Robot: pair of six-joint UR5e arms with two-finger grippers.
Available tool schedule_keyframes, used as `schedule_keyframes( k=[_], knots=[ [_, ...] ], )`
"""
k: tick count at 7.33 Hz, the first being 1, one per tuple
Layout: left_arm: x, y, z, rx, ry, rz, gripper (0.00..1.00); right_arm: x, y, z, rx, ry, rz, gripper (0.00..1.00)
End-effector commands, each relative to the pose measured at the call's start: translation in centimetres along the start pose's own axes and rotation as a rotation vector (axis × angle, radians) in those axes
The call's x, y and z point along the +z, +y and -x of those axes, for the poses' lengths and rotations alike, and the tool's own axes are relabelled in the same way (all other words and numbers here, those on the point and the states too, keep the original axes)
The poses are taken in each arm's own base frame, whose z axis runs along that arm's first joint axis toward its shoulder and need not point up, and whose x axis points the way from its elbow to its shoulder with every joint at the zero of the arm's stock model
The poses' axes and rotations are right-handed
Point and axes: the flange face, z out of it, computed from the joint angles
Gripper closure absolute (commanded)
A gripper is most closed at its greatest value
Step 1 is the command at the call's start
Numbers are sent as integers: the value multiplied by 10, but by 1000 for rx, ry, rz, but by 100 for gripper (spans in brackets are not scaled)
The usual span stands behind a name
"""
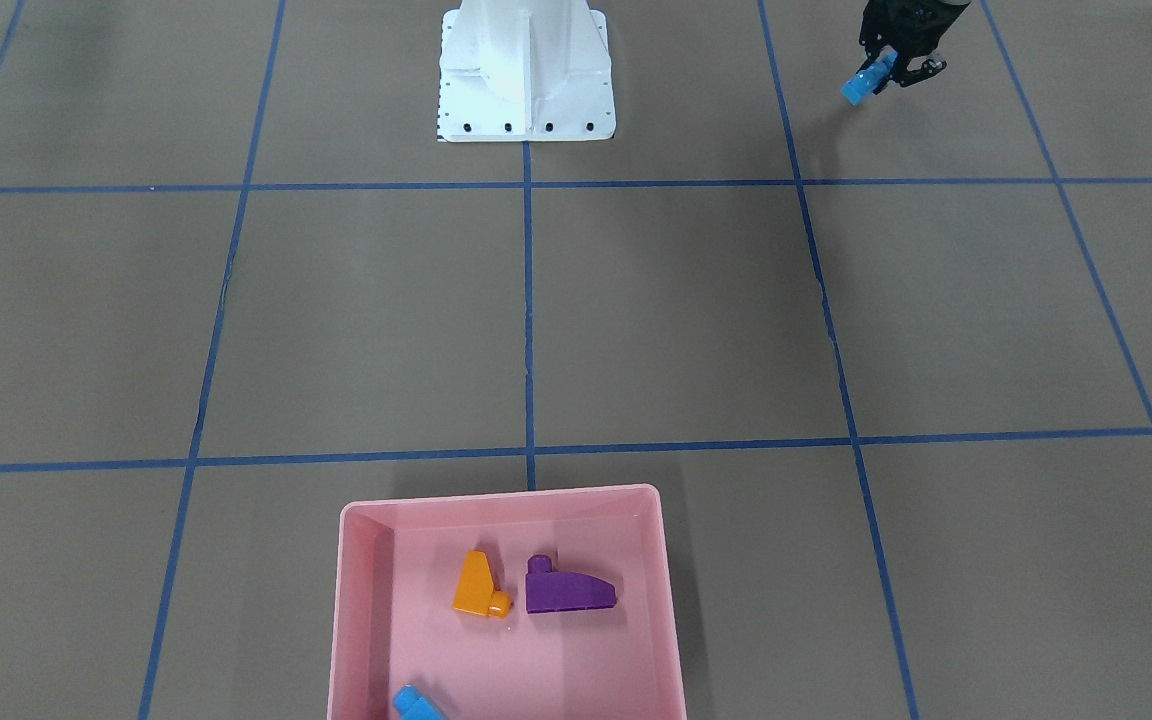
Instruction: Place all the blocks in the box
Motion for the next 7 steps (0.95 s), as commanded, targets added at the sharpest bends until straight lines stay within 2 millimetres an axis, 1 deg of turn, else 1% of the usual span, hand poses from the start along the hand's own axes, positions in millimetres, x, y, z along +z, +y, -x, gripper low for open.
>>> schedule_keyframes(
  k=[1, 2, 3, 4, 5, 6, 7],
  knots=[
    [-29, -47, 3, -67, 98, -100, 100, 10, -1, -6, 20, -25, 23, 0],
    [-43, -73, 10, -96, 148, -152, 100, 11, -4, -5, 20, -36, 26, 3],
    [-52, -104, 12, -99, 180, -217, 100, 12, -7, -6, 23, -38, 29, 10],
    [-60, -134, 12, -100, 190, -266, 100, 14, -7, -6, 30, -51, 33, 22],
    [-69, -176, 20, -125, 155, -320, 100, 14, -6, -5, 33, -66, 38, 62],
    [-83, -230, 31, -155, 134, -356, 100, 14, -7, -3, 34, -77, 40, 100],
    [-102, -290, 38, -193, 127, -380, 100, 14, -7, -2, 30, -92, 39, 100]
  ],
)
